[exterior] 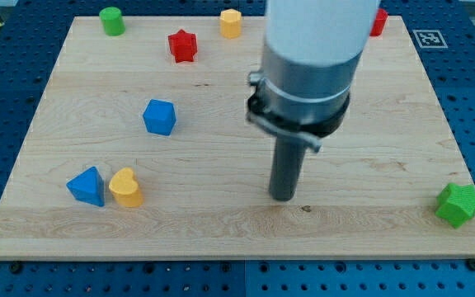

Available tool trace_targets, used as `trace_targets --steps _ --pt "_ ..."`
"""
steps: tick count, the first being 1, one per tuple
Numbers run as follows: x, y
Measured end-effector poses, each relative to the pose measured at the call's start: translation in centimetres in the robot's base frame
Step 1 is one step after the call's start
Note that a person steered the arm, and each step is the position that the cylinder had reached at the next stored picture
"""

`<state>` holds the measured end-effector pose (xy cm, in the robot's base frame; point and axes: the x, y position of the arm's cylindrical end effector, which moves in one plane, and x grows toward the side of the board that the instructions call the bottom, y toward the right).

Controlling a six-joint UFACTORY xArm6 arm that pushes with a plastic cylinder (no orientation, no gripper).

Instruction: Move the yellow heart parallel to the top of the blue triangle

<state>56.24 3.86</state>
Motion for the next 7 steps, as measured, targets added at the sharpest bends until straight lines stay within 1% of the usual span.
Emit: trace_targets --steps 1,3,4,5,7 --pt "3.2 -3.4" --pt "4.0 -14.2" --pt "2.1 -17.3" --pt "-1.1 -18.4" --pt "-5.8 -18.7"
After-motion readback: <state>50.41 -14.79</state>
